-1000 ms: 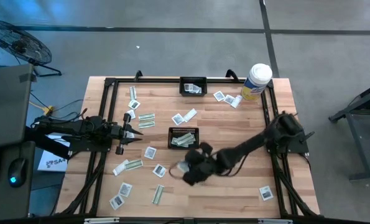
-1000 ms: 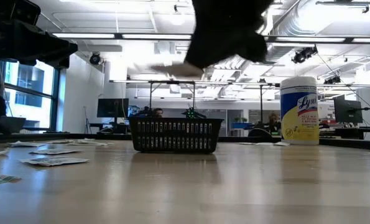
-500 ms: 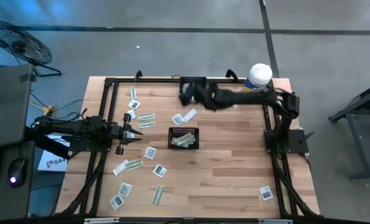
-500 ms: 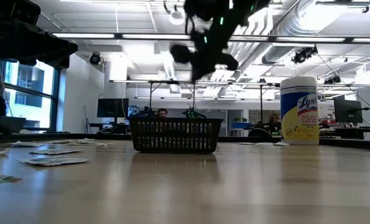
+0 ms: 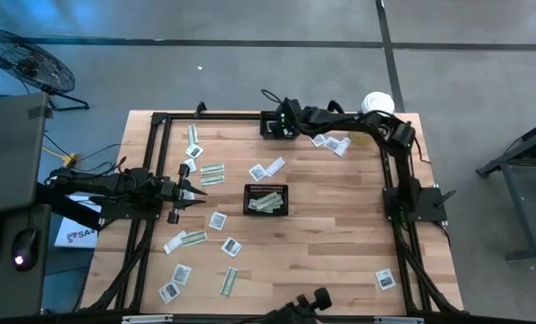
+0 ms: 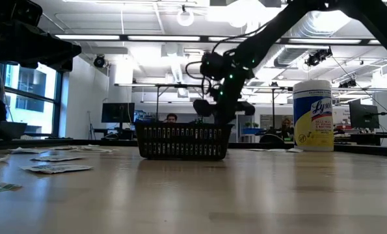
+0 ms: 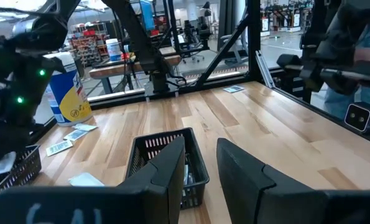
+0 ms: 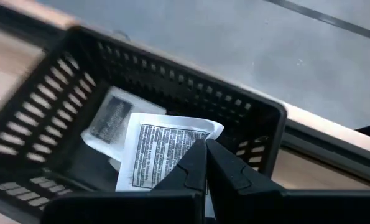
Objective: Pick & Place First Aid Supplies
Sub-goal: Put the towelette pack into the top black basket, then put the bandage into the bottom black basket
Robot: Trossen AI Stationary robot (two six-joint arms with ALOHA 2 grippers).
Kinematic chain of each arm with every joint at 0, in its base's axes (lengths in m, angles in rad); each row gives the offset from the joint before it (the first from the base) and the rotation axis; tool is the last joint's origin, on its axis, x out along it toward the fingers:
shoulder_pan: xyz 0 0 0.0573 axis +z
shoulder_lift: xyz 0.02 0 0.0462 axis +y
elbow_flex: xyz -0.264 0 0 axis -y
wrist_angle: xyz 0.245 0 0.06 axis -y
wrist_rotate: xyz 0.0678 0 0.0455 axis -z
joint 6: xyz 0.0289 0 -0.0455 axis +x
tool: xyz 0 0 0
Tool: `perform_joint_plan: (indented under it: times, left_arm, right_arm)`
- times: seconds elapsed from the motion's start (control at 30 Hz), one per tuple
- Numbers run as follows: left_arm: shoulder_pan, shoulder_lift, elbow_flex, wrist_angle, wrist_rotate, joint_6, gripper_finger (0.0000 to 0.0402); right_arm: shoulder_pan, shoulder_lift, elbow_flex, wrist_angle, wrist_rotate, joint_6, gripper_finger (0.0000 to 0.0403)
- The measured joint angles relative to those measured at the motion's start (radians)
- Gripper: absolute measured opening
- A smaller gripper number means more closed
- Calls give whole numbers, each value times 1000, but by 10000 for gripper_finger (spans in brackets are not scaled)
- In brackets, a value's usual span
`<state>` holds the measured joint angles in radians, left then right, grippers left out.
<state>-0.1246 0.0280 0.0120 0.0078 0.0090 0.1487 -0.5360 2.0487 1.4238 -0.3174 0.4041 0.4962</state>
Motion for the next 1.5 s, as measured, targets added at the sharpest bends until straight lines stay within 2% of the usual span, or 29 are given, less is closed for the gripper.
perform_joint_plan:
  times: [0.17, 0.37, 0.6, 0.73, 0.83, 1.0, 1.13, 1.23, 1.3, 1.4, 1.5]
  left_arm:
    - [0, 0, 0, 0, 0, 0, 92]
    - [0, 0, 0, 0, 0, 0, 92]
    - [0, 0, 0, 0, 0, 0, 92]
    - [0, 0, 0, 0, 0, 0, 92]
    - [0, 0, 0, 0, 0, 0, 92]
    - [0, 0, 0, 0, 0, 0, 92]
    - [0, 0, 0, 0, 0, 0, 92]
    - [0, 0, 0, 0, 0, 0, 92]
    - [0, 0, 0, 0, 0, 0, 92]
    - [0, 0, 0, 0, 0, 0, 92]
    - [0, 0, 0, 0, 0, 0, 92]
  right_arm:
    - [-1, 7, 0, 25, -38, -35, 0]
    - [11, 7, 0, 38, -18, -89, 8]
    - [15, 4, 2, 53, -44, -102, 65]
    - [12, -63, 2, 19, -93, -151, 96]
    - [12, -159, 4, -62, -99, -196, 106]
    - [12, -296, 4, -339, -100, -242, 102]
    - [32, -339, 1, -589, -51, -158, 91]
    - [67, -355, -58, -662, 37, -60, 85]
    - [83, -380, -140, -647, 29, -13, 81]
    - [89, -420, -295, -507, -30, 64, 78]
    - [82, -454, -432, -345, -34, 125, 79]
